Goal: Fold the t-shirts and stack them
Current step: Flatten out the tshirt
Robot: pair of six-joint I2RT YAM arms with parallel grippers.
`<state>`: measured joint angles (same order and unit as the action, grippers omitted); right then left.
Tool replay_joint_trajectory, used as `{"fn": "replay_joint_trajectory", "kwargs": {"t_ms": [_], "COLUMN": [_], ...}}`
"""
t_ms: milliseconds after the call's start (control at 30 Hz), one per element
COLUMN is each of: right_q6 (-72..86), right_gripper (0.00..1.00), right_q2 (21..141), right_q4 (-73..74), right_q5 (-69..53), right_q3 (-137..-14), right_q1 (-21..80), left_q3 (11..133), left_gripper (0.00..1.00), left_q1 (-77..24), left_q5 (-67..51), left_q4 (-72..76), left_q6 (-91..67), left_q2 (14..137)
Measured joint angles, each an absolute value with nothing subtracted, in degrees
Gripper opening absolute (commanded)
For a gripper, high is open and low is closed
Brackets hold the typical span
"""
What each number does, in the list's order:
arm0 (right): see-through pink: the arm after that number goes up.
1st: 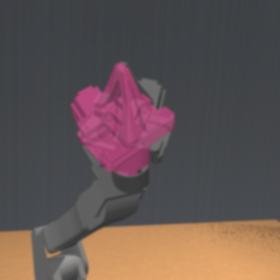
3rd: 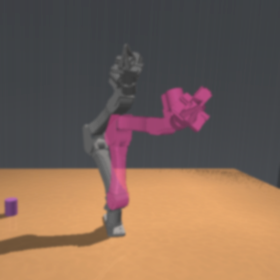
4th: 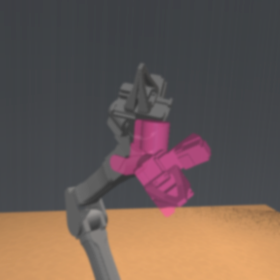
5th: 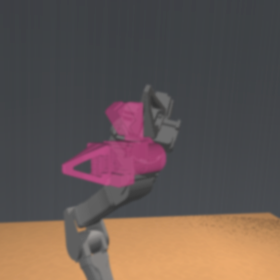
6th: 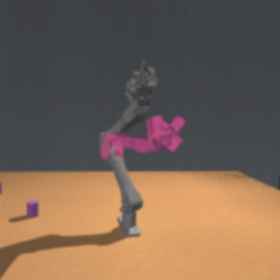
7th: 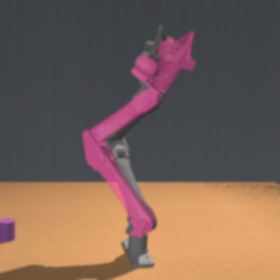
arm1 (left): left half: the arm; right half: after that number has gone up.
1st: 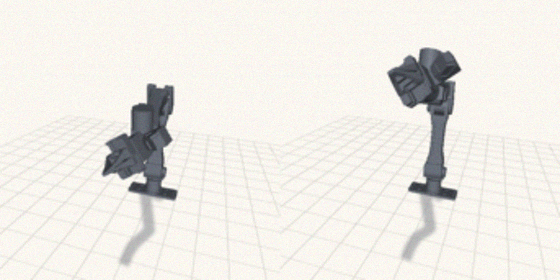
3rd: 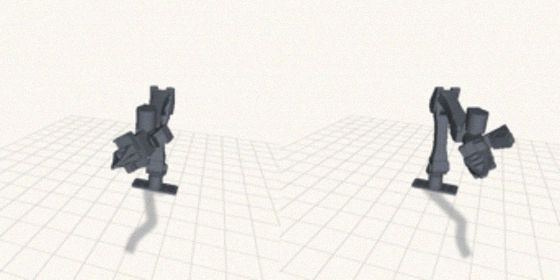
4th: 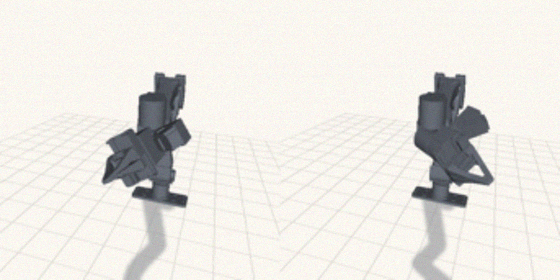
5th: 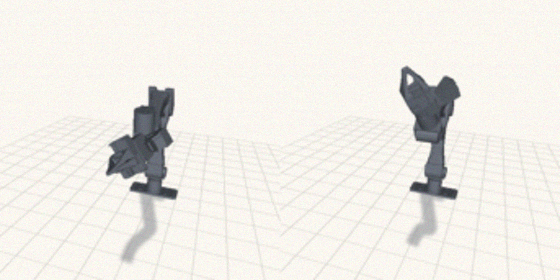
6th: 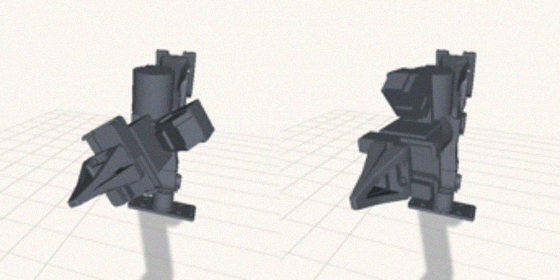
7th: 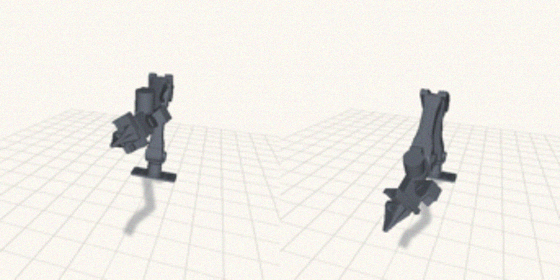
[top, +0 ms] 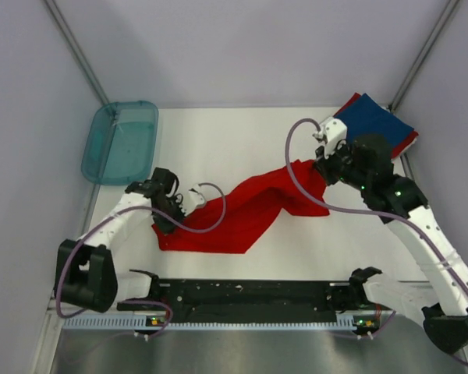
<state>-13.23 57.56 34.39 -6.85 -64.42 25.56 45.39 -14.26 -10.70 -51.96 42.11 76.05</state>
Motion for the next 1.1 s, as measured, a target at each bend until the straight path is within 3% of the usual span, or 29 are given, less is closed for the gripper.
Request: {"fn": "replay_joint_trajectory", "kwargs": {"t_ms": [300, 467, 700, 933, 1100], "right_q6": [-13.3, -11.4, -8.1, -11.1, -14.2], "right_gripper": [0.0, 0.0, 0.0, 0.0, 0.0], "right_q2": [48.9, 46.0, 44.2, 50.4, 70.1], "right_q4": [37.3, 38.4, 40.7, 39.2, 31.0], "right_q5": [-14.5, -22.0, -21.0, -14.8, -16.3], "right_q3": [-81.9, -91.2, -100.9, -100.7, -99.3], "right_q1": [25.5, 25.4, 25.4, 25.4, 20.1], "left_q3": [61.3, 76.6, 92.8, 90.7, 81.0], "left_gripper": [0.0, 0.0, 0.0, 0.0, 0.0], "left_q1": [-10.6, -9.8, -9.8, -9.8, -9.8], "left_q5": [-6.0, -5.7, -11.2, -17.0, -17.6], "left_q4": [-52.4, -57.8, -68.8, -73.3, -67.2], "left_q6": [42.1, 41.3, 40.6, 40.7, 41.5], "left_q2": [57.1, 55.7, 54.3, 54.7, 64.7]}}
